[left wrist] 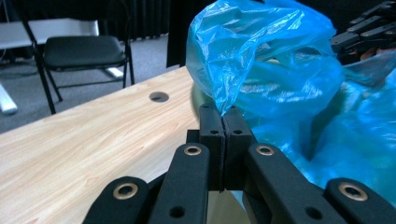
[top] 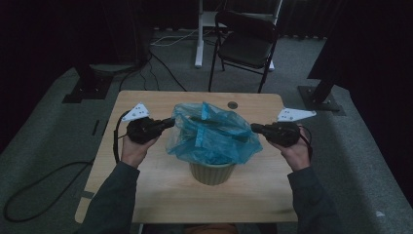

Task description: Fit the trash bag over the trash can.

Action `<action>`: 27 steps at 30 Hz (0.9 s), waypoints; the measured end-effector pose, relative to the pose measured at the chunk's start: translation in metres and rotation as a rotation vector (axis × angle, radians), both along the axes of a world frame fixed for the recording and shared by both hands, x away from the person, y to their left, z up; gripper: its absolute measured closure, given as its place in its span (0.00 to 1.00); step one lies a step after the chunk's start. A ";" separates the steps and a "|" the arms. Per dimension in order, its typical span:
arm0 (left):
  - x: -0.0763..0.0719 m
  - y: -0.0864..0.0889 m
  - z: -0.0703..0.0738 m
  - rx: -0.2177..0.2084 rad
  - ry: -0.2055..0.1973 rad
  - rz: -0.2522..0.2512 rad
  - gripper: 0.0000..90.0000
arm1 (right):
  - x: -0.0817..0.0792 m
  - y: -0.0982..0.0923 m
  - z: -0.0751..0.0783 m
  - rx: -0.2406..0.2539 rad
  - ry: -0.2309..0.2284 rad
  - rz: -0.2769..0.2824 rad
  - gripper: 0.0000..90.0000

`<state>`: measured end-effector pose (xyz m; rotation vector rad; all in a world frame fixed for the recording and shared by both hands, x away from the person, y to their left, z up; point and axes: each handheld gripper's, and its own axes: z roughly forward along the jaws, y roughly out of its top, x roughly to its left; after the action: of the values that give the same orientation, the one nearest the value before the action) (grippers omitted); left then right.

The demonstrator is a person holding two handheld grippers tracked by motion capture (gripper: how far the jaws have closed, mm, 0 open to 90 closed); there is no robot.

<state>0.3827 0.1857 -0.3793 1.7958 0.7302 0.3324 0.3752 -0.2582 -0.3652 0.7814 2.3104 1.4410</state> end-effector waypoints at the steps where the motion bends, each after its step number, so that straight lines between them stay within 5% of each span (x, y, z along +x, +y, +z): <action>1: 0.007 -0.002 -0.005 0.003 0.023 0.010 0.99 | 0.004 0.000 -0.002 0.000 0.007 -0.008 1.00; 13: 0.045 -0.023 -0.033 -0.002 0.155 0.012 0.99 | 0.040 0.012 -0.025 -0.002 0.105 -0.055 1.00; 27: 0.060 -0.029 -0.058 0.037 0.248 0.035 0.99 | 0.060 0.008 -0.057 -0.024 0.236 -0.114 1.00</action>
<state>0.4423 0.1562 -0.4369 1.8814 0.9350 0.1483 0.4349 -0.2507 -0.4219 1.1108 2.4021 1.3323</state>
